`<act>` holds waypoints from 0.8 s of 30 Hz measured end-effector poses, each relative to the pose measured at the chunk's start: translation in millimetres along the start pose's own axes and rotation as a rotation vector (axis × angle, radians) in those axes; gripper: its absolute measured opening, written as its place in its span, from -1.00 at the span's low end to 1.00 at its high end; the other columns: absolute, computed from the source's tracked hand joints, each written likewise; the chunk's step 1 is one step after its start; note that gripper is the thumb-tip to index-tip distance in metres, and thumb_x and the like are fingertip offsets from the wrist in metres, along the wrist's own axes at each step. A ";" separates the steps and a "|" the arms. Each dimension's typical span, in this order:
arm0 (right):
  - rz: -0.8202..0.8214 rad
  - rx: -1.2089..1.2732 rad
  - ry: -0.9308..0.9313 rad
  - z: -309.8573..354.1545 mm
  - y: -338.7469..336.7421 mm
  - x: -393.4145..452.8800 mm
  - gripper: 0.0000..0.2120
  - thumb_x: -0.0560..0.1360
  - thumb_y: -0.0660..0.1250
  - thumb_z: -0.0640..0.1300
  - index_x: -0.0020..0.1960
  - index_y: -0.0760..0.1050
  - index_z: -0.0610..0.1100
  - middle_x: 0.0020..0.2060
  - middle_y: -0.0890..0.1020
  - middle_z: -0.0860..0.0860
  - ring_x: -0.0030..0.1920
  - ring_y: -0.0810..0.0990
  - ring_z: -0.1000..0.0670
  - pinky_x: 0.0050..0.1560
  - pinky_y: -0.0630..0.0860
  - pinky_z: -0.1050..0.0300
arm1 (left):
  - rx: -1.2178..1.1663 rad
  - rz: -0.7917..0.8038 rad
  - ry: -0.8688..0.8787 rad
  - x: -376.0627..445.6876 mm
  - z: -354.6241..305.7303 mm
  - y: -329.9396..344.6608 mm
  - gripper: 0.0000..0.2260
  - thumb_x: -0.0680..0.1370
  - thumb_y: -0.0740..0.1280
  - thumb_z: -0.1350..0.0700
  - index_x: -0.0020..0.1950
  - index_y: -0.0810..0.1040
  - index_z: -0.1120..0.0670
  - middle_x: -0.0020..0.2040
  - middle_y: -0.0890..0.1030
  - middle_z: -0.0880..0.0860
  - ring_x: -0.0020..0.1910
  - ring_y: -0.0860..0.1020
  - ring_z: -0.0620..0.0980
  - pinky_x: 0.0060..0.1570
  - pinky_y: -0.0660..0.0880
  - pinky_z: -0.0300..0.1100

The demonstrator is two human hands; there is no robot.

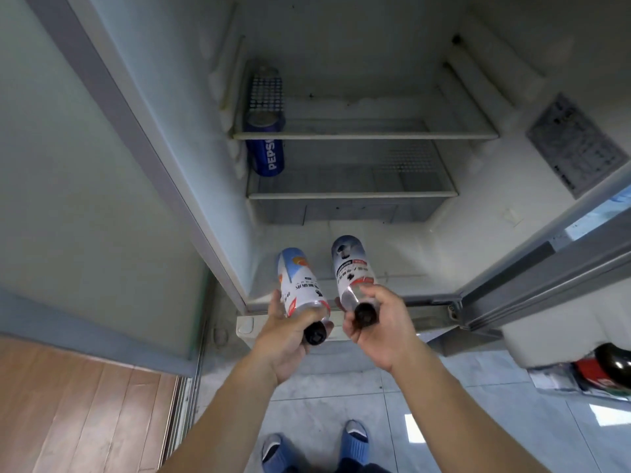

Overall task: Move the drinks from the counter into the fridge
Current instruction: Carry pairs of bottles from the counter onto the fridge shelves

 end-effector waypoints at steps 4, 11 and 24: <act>-0.112 -0.148 0.034 -26.1 -18.8 7.8 -0.43 0.37 0.50 0.18 0.18 0.55 -0.21 -0.10 0.61 -0.15 -0.29 0.53 -0.04 -0.42 0.52 0.17 | -0.039 0.016 -0.088 -5.5 16.7 -1.0 -0.41 0.29 0.53 0.10 0.26 0.51 0.25 -0.11 0.69 0.18 -0.31 0.66 0.05 -0.37 0.60 -0.20; -0.258 -0.240 -0.093 -17.3 -25.2 3.7 -0.56 0.41 0.48 0.16 0.07 0.52 -0.16 -0.17 0.62 -0.14 -0.48 0.46 0.04 -0.49 0.40 0.22 | -0.009 -0.005 -0.080 -4.7 17.4 -3.7 -0.36 0.31 0.53 0.05 0.34 0.47 0.21 0.04 0.64 0.22 -0.42 0.55 -0.07 -0.56 0.47 -0.36; -0.169 -0.362 -0.505 101.7 35.8 12.7 -0.56 0.36 0.48 0.23 0.02 0.51 -0.07 -0.36 0.64 -0.01 -0.55 0.45 0.06 -0.56 0.35 0.23 | 0.264 0.048 0.336 24.0 -71.0 51.4 -0.51 0.37 0.58 0.07 0.24 0.48 0.04 0.00 0.67 0.18 -0.39 0.61 0.00 -0.42 0.52 -0.22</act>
Point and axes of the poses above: each hand's wrist, its own x-axis towards the middle knuckle, its own y-axis out of the palm, z = x × y, the point moved 6 cm from there along x, towards the middle knuckle
